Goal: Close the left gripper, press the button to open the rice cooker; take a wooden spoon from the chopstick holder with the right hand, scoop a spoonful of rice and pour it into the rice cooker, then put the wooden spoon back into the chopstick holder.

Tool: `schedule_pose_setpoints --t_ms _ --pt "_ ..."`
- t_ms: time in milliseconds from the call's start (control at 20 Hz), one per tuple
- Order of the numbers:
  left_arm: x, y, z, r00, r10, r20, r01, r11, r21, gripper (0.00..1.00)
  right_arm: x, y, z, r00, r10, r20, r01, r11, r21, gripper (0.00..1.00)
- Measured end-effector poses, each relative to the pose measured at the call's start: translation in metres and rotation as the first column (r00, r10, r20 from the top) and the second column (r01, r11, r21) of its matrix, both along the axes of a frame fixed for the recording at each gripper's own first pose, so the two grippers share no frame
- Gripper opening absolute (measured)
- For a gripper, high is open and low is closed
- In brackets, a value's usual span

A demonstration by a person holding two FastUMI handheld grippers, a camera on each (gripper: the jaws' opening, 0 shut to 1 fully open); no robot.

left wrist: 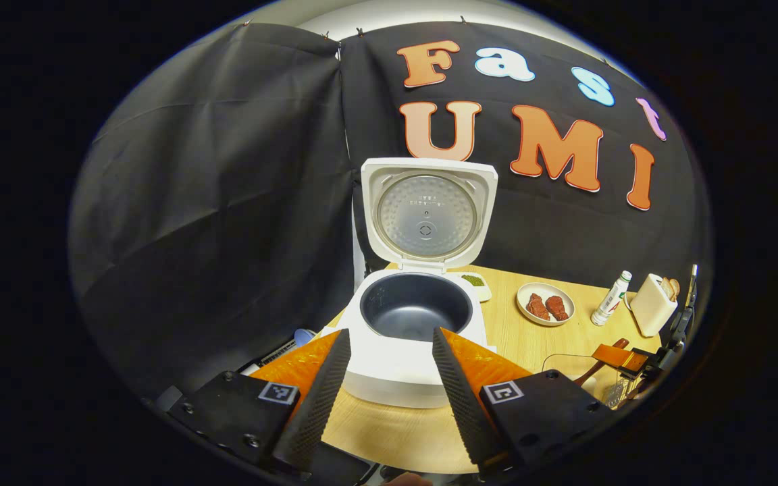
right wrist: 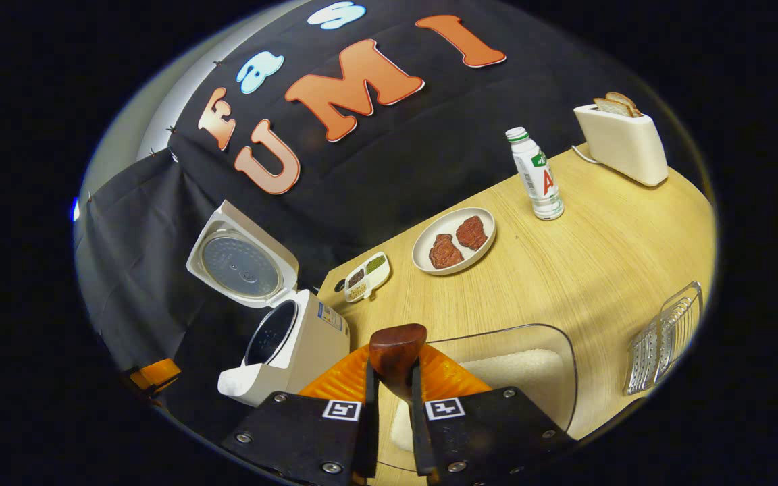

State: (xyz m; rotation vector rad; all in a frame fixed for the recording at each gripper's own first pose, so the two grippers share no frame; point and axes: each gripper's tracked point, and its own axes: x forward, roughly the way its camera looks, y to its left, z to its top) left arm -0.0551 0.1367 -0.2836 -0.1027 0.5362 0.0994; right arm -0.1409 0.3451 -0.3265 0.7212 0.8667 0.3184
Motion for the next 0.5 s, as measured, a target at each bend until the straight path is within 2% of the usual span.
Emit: schedule_pose_setpoints --t_ms 150,300,500 --pt "-0.004 0.006 -0.002 1.0 0.015 -0.009 -0.015 1.0 -0.003 0.83 0.0 0.013 -0.001 0.999 -0.001 -0.053 0.004 0.998 0.065 0.21" --pt "-0.005 0.01 -0.005 1.0 0.024 -0.013 -0.025 1.0 -0.005 0.83 0.004 0.004 -0.007 0.994 -0.032 -0.109 0.045 0.992 0.117 0.2" --pt "-0.006 0.013 -0.008 0.999 0.035 -0.018 -0.035 0.999 -0.01 0.83 0.009 -0.029 -0.001 0.976 -0.133 -0.174 0.174 0.953 0.247 0.2"
